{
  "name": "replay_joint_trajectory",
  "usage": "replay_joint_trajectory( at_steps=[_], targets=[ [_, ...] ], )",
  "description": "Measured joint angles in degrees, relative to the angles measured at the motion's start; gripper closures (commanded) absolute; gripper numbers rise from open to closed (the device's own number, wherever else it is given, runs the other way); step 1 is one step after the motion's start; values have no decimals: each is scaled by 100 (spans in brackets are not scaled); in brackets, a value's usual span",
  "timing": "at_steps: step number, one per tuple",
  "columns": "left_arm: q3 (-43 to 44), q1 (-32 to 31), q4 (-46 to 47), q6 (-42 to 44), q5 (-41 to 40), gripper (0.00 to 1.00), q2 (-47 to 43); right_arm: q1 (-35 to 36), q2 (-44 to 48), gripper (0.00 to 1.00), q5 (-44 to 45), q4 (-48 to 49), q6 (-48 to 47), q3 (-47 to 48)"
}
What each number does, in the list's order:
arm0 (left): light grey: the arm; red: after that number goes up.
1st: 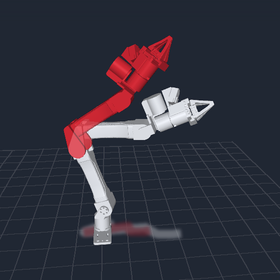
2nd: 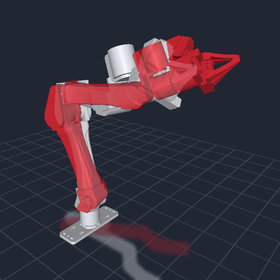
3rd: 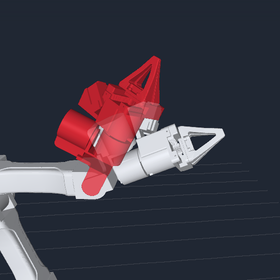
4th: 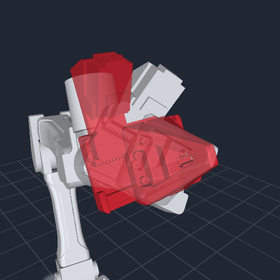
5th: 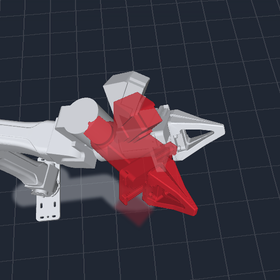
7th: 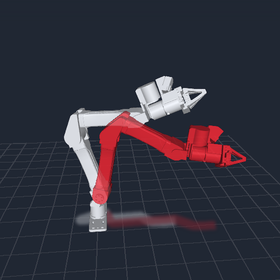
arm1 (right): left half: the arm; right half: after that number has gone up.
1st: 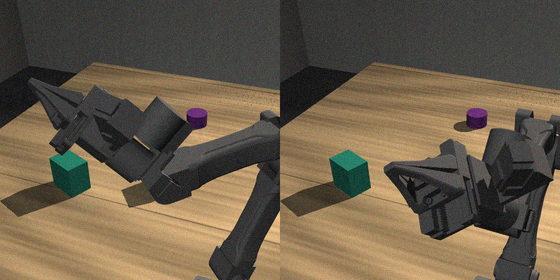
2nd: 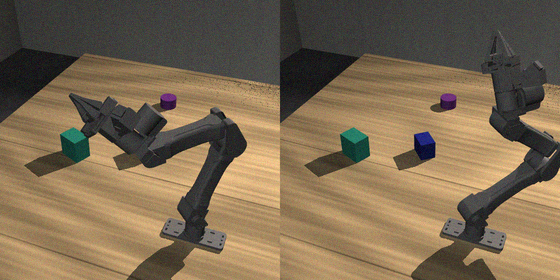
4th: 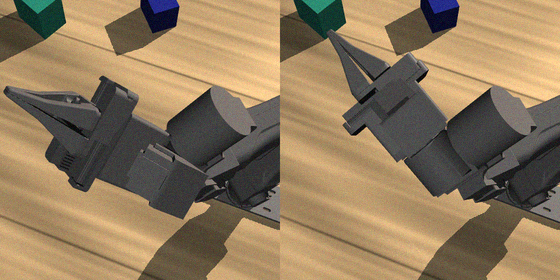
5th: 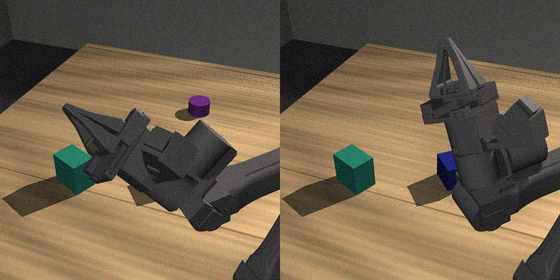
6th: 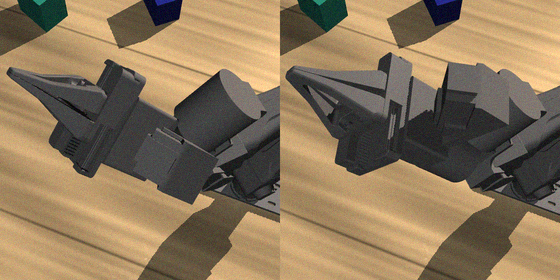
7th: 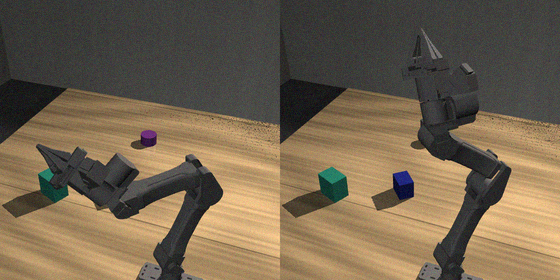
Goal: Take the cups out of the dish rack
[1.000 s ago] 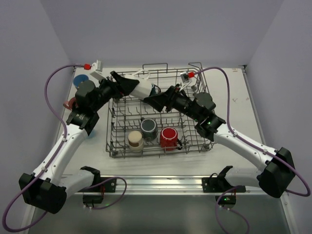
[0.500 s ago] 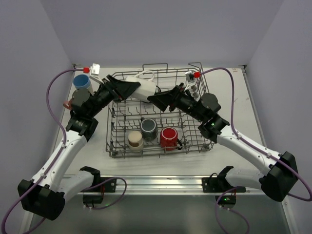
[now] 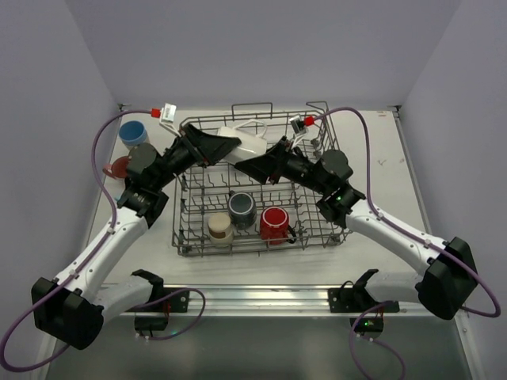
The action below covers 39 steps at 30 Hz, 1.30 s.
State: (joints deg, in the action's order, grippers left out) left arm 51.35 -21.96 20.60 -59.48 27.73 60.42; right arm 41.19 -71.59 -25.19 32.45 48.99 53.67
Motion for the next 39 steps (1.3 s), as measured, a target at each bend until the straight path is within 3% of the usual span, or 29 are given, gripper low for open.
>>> replay_joint_trajectory(
  at_steps=[3, 4, 5, 7, 8, 9, 14, 22, 31, 39],
  targets=[
    [-59, -42, 136, -48, 4, 78, 0, -7, -76, 69, -138, 243, 74, 0],
    [-63, -59, 166, -81, 9, 75, 0, -13, -81, 81, -149, 289, 109, 0],
    [-63, -76, 223, -131, 15, 71, -2, -33, -81, 87, -166, 339, 129, 0],
    [-63, -98, 334, -503, 20, 52, -20, -50, -76, 97, -297, 702, 129, -2],
    [-63, -111, 396, -553, 7, 42, -39, -46, -63, 100, -330, 813, 109, -2],
    [-63, -125, 433, -551, -2, 25, -61, -35, -50, 100, -339, 887, 103, -13],
    [-63, -188, 201, -208, -61, 1, -192, 7, 157, 100, -262, 807, 9, -142],
    [439, -179, -1110, 1298, -896, 0, -678, -2, 614, 100, 260, -868, -568, -68],
    [691, -179, -1641, 2177, -1344, 0, -1062, -365, 748, 100, 538, -2199, -1040, 127],
    [592, -179, -2787, 3010, -1580, 0, -1233, -1189, 892, 100, 1032, -3694, -1759, 1279]
  ],
)
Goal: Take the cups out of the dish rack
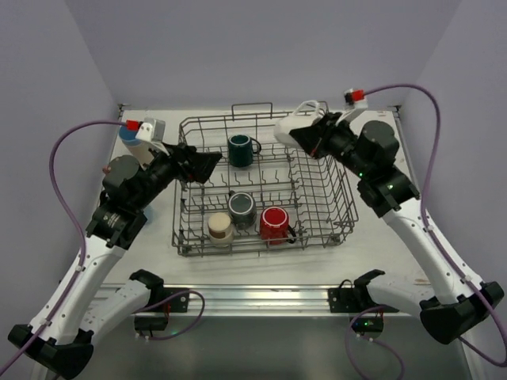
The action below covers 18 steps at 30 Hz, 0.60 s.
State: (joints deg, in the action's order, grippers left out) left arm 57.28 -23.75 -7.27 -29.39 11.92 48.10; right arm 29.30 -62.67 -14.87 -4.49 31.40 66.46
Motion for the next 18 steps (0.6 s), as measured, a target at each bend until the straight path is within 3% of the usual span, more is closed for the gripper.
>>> replay_joint_trajectory(
  at_steps=[8, 18],
  targets=[
    [-780, 0, -780, 776, -103, 0, -826, -1652, -470, 100, 1624, -1436, -1132, 1733],
    [-1423, 0, -957, 1266, -66, 0, -1257, -3051, -3073, 100, 2011, -2299, -1779, 2564]
  ],
)
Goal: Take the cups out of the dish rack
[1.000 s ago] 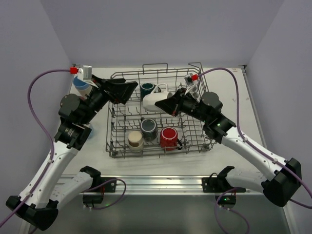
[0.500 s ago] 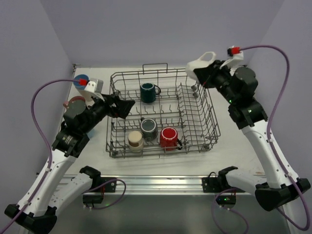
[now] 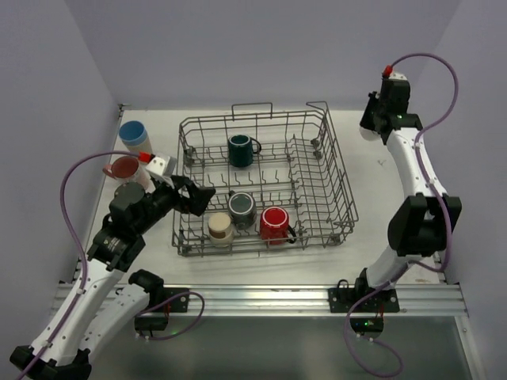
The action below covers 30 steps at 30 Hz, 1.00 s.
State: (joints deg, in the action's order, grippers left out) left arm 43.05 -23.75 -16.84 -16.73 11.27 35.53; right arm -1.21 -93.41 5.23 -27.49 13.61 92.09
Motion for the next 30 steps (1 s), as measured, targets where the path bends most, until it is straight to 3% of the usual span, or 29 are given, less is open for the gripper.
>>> replay_joint_trajectory(
  at_steps=[10, 21, 26, 30],
  targets=[
    [-76, -142, -22, 85, -4, 0, -273, -131, -1939, 100, 170, -474, -544, 509],
    [-76, -188, -42, 111, -79, 0, -92, -133, -2374, 100, 120, -422, -660, 636],
    [-76, -188, -42, 114, -109, 0, 72, -142, -2485, 84, 94, -326, -654, 658],
    [-76, -188, -42, 114, -127, 0, 214, -144, -2535, 77, 79, -304, -621, 658]
  ],
)
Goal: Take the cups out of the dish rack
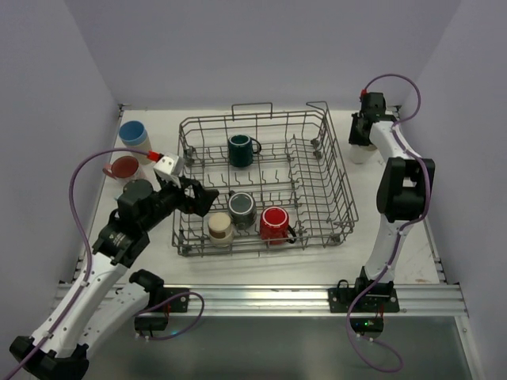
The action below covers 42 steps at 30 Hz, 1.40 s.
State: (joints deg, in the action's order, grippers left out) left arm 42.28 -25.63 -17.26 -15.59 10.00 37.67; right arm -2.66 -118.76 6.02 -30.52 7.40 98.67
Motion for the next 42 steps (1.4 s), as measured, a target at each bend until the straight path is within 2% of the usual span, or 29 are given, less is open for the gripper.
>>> replay_joint_trajectory(
  at_steps=[2, 5, 9, 13, 16, 22, 26, 30, 36, 42],
  targets=[
    [0, 0, -2, 0, -24, 0, 61, 0, 2, 73, 11, 79, -7, 0],
    [0, 0, -2, 0, -79, 0, 120, 0, 11, 60, 31, 249, 4, 4],
    [2, 0, 0, -11, -144, 0, 264, -11, 131, 29, 31, 262, 28, 4],
    [39, 0, -2, -94, -129, 0, 533, -17, 562, 10, 28, 267, 138, 2],
    [190, -2, 4, -256, -125, 0, 778, -31, 1130, 2, -48, 310, 321, -20],
    [715, -15, 269, -802, -146, 0, 1438, -42, 3038, 1, -603, 1005, 994, -1075],
    [1237, -120, 496, -1036, -387, 0, 2297, -37, 4647, 1, -1222, 1845, 1598, -2406],
    [2184, -245, 472, -1027, -756, 0, 3560, 33, 5777, 1, -1770, 2450, 2065, -3508],
    [4017, -341, 166, -623, -1335, 0, 5552, 105, 6516, 1, -2122, 2793, 2347, -4419],
    [4826, -343, -9, 74, -1582, 0, 6625, 111, 6784, 1, -2363, 2933, 2409, -4671]
  ],
)
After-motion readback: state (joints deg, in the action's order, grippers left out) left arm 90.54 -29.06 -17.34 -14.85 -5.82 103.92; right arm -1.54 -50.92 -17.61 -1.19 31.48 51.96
